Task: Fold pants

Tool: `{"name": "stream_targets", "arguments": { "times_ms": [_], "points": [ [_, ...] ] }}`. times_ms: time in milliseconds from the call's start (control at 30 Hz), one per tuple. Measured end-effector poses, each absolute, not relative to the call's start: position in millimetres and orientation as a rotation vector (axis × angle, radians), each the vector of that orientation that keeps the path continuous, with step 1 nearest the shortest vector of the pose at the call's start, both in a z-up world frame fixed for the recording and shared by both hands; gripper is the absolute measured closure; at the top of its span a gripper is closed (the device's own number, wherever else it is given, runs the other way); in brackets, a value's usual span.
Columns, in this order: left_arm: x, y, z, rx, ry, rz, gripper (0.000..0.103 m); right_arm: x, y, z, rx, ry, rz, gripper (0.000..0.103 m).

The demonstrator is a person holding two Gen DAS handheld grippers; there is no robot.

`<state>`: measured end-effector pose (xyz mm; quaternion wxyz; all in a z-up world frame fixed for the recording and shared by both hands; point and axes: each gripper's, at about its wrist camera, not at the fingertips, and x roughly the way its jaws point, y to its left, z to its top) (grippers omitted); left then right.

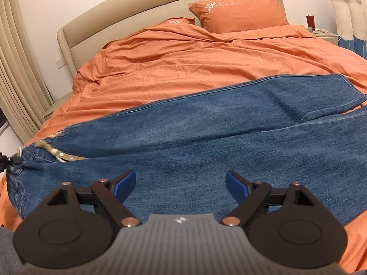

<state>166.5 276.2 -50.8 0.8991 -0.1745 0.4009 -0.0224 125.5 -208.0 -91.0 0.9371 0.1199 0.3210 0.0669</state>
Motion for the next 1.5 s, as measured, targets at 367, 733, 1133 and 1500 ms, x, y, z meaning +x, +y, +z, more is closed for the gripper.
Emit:
{"name": "stream_targets", "arguments": {
  "times_ms": [367,733,1133,1500],
  "points": [
    [195.0,268.3,-118.3,-0.23,1.02,0.037,0.082,125.5,-217.4,-95.5,0.297,0.671,0.109,0.021],
    [153.7,191.0,-19.0,0.301,0.96,-0.186,0.06,117.3,-230.8,-82.5,0.36,0.72,0.064,0.021],
    [113.0,48.8,-32.6,0.667,1.148,-0.657,0.061,55.4,-301.9,-4.4,0.347,0.621,0.006,0.021],
    [105.1,-10.5,-111.3,0.963,1.296,-0.625,0.06,-13.3,-437.9,42.3,0.097,0.47,-0.136,0.021]
  ]
}}
